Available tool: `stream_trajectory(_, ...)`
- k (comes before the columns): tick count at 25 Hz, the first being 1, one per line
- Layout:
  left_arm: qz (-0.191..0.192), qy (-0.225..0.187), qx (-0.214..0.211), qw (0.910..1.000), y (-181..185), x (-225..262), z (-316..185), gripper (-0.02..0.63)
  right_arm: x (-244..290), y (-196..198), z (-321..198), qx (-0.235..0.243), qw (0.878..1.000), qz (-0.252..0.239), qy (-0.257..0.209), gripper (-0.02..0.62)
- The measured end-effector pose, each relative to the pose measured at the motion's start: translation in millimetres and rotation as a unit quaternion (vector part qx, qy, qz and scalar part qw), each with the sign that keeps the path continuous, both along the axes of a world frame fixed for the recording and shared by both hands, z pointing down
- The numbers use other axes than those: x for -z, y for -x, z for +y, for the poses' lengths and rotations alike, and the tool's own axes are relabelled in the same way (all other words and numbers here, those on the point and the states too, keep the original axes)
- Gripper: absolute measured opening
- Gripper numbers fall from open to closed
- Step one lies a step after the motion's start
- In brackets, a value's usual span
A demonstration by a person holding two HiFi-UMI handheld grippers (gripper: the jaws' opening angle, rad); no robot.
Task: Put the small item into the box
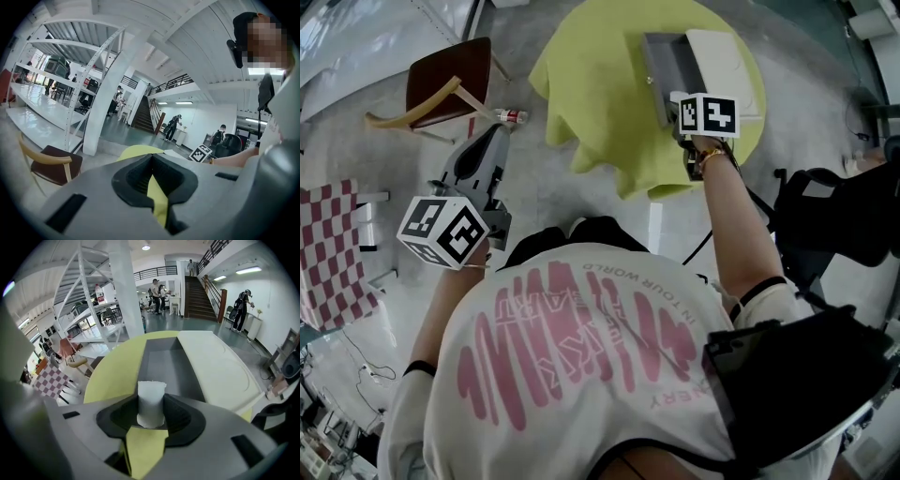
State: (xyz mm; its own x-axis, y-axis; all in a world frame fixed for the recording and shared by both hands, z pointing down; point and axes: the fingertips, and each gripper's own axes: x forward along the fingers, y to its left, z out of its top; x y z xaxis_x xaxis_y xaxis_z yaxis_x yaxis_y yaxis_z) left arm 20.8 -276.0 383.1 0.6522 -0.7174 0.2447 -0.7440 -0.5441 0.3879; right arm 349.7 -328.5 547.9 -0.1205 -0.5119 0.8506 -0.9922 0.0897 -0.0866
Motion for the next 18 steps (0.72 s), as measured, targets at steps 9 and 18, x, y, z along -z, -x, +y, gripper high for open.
stream_trajectory(9, -0.001, -0.005, 0.011, 0.9999, 6, 6, 3, 0.006, -7, -2, -2, 0.023, 0.999, 0.008, 0.047, 0.163)
stream_trajectory(18, 0.002, -0.011, 0.016, 0.9998, 11, 11, 2, 0.006, -16, -7, -11, -0.006, 0.996, -0.020, 0.092, 0.163)
